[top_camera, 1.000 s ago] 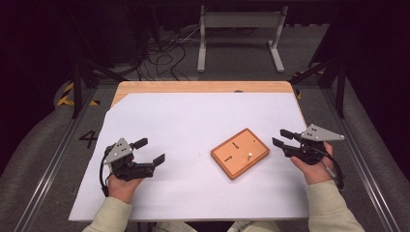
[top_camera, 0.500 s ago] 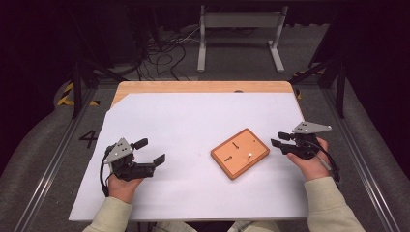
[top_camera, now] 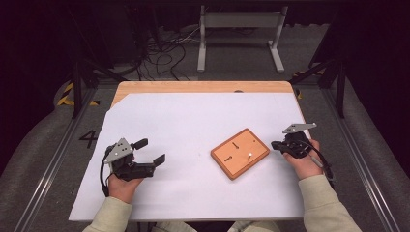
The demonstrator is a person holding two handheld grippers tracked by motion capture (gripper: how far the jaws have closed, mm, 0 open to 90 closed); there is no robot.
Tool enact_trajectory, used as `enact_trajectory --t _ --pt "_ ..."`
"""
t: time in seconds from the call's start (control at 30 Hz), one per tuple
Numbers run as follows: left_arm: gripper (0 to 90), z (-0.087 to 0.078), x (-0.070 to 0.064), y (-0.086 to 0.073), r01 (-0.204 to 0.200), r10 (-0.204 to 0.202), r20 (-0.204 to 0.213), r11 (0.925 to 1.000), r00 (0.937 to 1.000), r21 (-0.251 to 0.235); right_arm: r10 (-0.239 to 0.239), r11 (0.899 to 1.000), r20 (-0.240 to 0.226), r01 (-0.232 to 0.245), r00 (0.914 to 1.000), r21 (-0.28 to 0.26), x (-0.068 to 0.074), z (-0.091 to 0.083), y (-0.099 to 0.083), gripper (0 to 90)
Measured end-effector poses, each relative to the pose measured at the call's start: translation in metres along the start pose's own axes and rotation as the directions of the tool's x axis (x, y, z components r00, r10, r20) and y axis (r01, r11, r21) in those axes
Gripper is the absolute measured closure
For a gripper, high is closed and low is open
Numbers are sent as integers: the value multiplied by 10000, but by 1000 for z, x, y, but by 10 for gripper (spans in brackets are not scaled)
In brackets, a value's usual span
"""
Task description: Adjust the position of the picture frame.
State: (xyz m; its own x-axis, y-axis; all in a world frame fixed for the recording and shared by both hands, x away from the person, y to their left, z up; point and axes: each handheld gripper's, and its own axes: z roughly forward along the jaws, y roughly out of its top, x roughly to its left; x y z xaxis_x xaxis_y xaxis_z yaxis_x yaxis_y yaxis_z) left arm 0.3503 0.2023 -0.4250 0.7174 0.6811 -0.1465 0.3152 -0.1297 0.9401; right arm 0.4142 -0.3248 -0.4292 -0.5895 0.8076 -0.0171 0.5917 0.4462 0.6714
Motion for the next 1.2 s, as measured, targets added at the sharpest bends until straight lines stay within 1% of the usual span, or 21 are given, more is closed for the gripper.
enact_trajectory --t 0.1,0.17,0.23,0.37,0.43,0.57,0.6,0.67,0.73,0.8,0.87,0.9,0.93,0.97,1.07,1.2 --pt "94 0 0 0 1 -1 8 10000 10000 -3 35 9999 -45 -34 10000 159 0 4 0 900" --pt "95 0 0 0 7 -7 5 10000 10000 0 -98 9998 -43 99 9999 177 -1 6 0 900" --pt "95 0 1 0 -47 47 -10 10000 10000 -14 -85 9997 -65 86 9999 207 0 7 0 900" --pt "94 0 0 0 -45 45 17 10000 10000 -42 -291 9989 -341 303 9990 371 5 12 1 900" --pt "93 0 1 0 -45 45 20 10000 10000 -51 -479 9979 -242 489 9986 414 7 13 2 900" --pt "93 0 1 0 -35 35 -1 10000 10000 -37 -450 9979 -274 462 9986 451 7 12 2 900" --pt "93 1 0 0 -37 37 12 10000 10000 -44 -427 9979 -323 442 9986 479 7 12 1 900" --pt "93 0 0 0 -41 41 9 10000 10000 -49 -325 9984 -602 352 9977 447 6 11 0 900" --pt "93 0 0 0 -11 11 19 10000 10000 -39 -395 9979 -748 432 9964 476 9 10 -1 900" --pt "93 0 0 1 -35 35 9 10000 10000 -89 -534 9967 -846 583 9950 561 12 9 -2 900" --pt "93 0 0 1 -35 35 -3 9999 10000 -101 -673 9949 -1020 744 9925 683 20 6 -3 900" --pt "93 0 0 1 -35 35 -3 9999 10000 -101 -673 9949 -1020 744 9925 683 20 6 -3 900" --pt "93 -1 0 1 -30 30 10 10000 10000 -90 -723 9944 -1088 802 9914 693 23 5 -4 900" --pt "93 0 1 1 -36 36 13 10000 10000 -89 -834 9926 -1221 933 9890 780 28 4 -4 900" --pt "93 0 1 2 -81 81 22 9999 10000 -76 -1008 9894 -1369 1138 9854 903 37 3 -4 900" --pt "93 1 1 2 -34 34 77 10000 10000 -74 -1362 9832 -1697 1541 9760 974 52 3 -3 900"
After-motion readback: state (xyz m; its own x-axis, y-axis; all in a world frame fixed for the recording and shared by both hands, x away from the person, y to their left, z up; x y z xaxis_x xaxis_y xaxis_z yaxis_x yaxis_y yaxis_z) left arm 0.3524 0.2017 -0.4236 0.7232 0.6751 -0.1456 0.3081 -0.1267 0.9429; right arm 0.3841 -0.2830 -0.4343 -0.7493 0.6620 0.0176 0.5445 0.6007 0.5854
